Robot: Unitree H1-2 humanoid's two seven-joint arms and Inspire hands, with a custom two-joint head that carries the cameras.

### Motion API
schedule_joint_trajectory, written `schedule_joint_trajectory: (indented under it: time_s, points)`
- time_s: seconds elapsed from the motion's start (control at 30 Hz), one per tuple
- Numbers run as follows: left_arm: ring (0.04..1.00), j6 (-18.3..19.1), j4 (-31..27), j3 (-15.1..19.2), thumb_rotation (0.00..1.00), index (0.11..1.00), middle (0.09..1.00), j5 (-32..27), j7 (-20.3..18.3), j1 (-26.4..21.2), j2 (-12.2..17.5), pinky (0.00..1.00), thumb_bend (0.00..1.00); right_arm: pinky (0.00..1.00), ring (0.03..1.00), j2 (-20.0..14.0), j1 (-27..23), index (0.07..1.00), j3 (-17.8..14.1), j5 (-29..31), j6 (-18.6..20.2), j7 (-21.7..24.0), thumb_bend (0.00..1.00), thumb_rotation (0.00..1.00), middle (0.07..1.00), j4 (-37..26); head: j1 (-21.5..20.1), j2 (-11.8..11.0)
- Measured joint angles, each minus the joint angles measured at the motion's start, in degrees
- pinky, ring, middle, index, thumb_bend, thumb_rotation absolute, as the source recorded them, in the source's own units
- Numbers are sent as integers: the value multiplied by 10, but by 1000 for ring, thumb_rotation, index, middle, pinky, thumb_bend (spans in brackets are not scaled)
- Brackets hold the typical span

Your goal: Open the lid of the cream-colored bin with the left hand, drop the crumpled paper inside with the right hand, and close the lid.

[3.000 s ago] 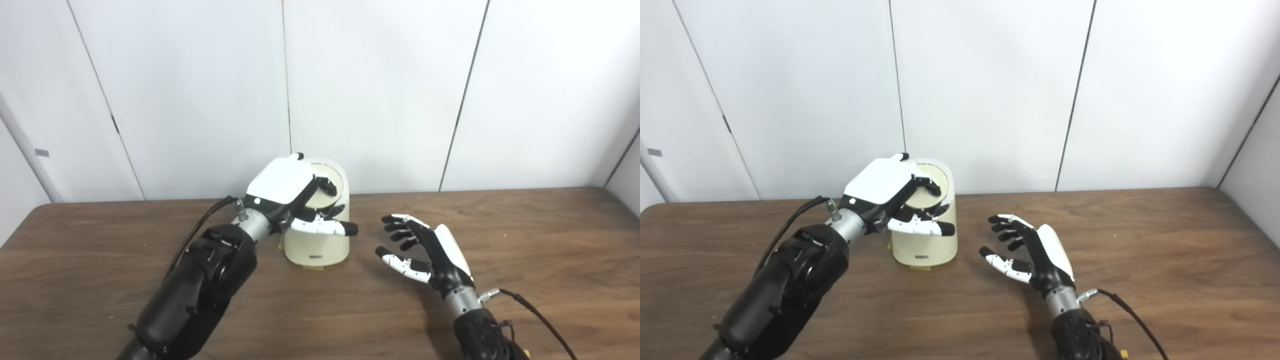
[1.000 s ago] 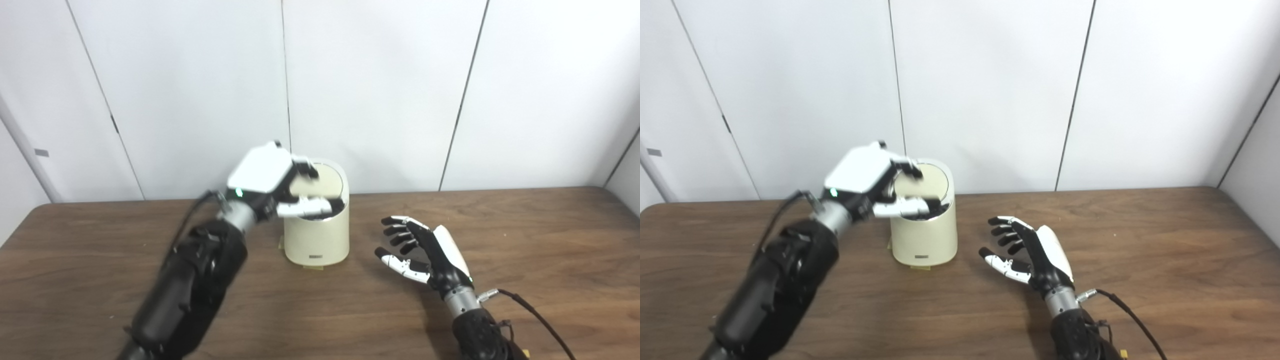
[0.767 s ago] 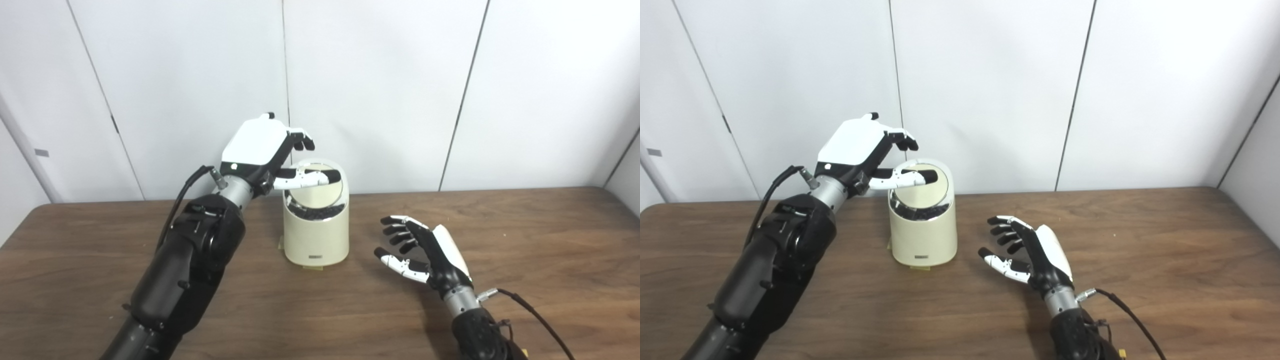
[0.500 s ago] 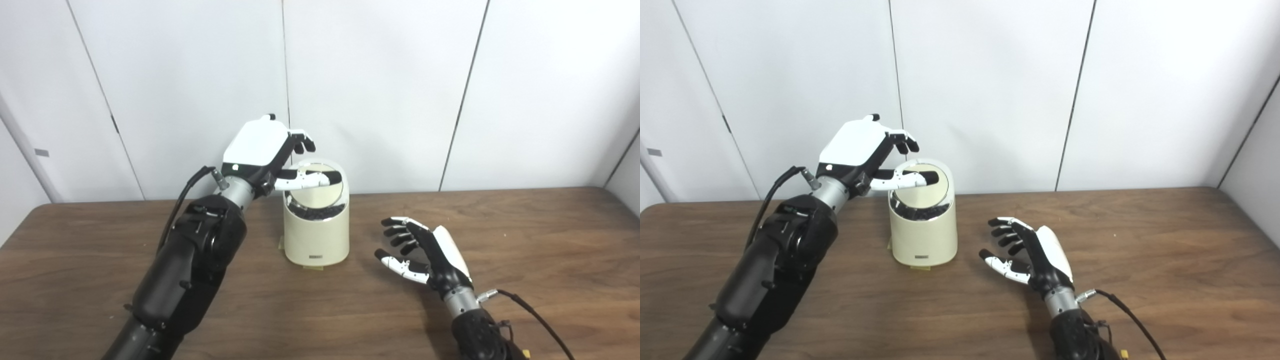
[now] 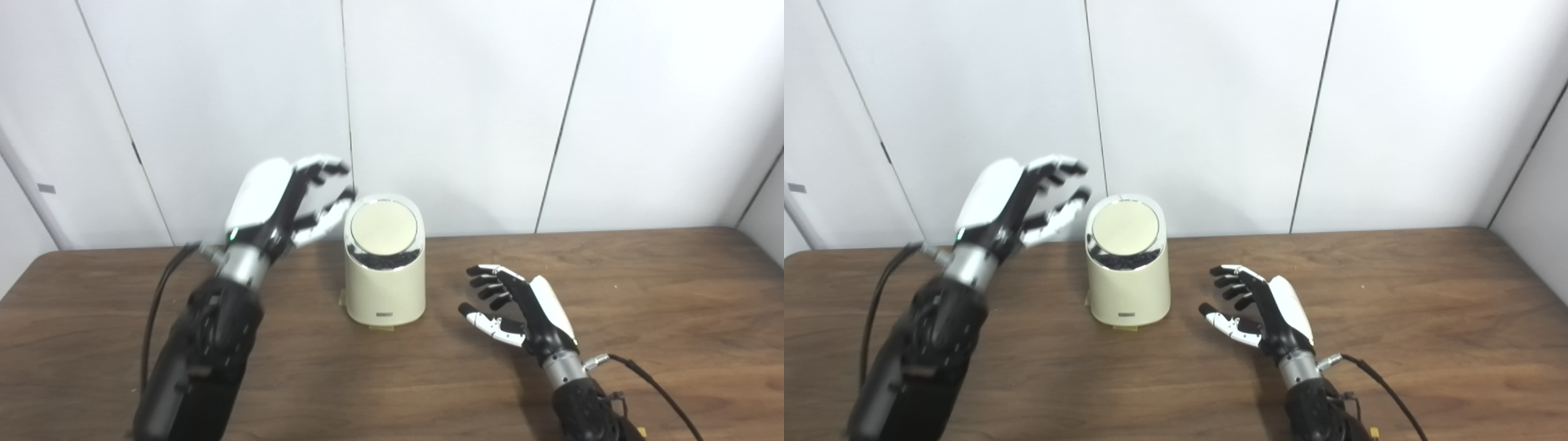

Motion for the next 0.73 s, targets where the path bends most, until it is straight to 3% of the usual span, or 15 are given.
schedule_joint_trajectory:
  time_s: [0.13,0.3,0.57,0.73]
  points:
    - [694,-4,1,16,411,750,747,-12,18,46,7,554,261,557,669,0,0,738,0,1,0,2,269,399,716,-3,-3,0]
    - [754,-27,6,21,522,746,756,-26,47,84,8,654,275,573,683,0,3,744,-1,6,1,10,269,378,728,-5,-9,2]
    - [772,-87,45,8,597,753,770,-26,103,124,9,664,274,611,711,-15,14,746,-5,9,9,23,259,366,744,-33,-22,14]
    - [781,-97,48,-2,553,762,781,-25,117,137,-1,667,273,609,704,-18,19,730,-16,24,10,30,267,349,730,-41,-16,17]
